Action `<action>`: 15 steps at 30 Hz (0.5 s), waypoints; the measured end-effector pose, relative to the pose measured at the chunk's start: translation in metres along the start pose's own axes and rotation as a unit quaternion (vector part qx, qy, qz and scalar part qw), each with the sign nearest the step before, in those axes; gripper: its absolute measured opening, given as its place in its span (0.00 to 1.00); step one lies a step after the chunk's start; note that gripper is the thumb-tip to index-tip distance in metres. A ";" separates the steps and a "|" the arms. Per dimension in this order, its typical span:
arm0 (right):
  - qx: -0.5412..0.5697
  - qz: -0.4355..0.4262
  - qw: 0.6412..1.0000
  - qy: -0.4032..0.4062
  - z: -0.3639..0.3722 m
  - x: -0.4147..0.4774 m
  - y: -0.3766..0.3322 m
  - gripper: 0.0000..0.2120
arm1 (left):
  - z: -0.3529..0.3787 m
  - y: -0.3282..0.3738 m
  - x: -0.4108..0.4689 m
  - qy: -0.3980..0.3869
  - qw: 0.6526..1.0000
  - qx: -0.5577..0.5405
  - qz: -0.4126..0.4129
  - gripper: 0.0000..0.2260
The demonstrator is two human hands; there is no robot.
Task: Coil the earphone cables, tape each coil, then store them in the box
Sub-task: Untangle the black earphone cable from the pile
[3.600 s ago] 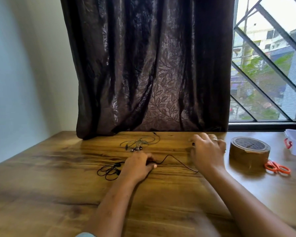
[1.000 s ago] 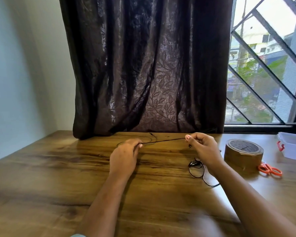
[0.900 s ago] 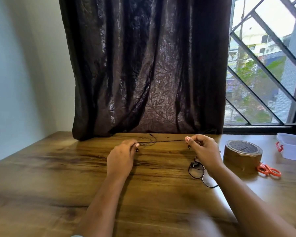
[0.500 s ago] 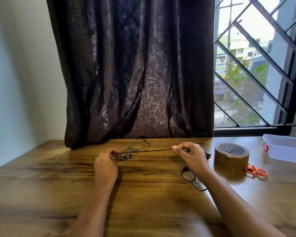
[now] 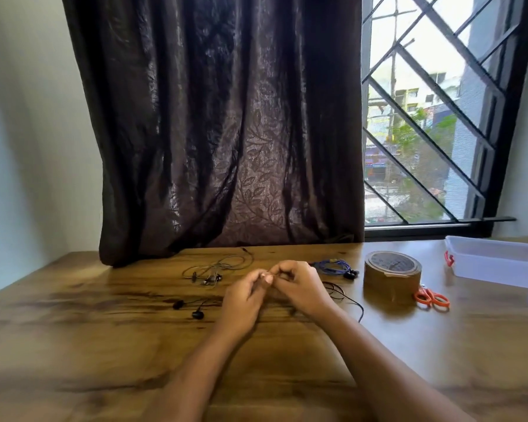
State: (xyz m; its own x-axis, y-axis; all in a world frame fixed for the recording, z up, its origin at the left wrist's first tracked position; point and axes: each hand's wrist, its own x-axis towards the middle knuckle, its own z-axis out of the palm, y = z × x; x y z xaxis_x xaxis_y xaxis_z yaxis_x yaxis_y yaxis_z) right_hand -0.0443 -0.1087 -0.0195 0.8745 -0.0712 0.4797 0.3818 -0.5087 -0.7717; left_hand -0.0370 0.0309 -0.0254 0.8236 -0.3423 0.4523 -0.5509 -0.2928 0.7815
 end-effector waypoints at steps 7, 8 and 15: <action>-0.006 0.034 0.999 0.012 -0.020 0.000 0.012 0.09 | -0.053 -0.022 0.011 0.206 0.969 0.135 -0.030 0.07; -0.011 0.037 0.999 0.013 -0.022 0.001 0.014 0.09 | -0.058 -0.026 0.011 0.214 0.964 0.154 -0.031 0.07; 0.005 0.032 0.997 0.068 -0.031 0.003 0.019 0.09 | -0.074 -0.039 0.008 0.225 0.918 0.316 -0.079 0.09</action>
State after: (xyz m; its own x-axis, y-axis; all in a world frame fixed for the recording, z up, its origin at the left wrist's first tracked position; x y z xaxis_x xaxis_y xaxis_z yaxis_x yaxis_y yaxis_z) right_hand -0.0433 -0.1451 -0.0198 0.8483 -0.2194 0.4819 0.3311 -0.4905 -0.8061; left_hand 0.0010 0.1052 -0.0207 0.7935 0.1111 0.5984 -0.2711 -0.8157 0.5110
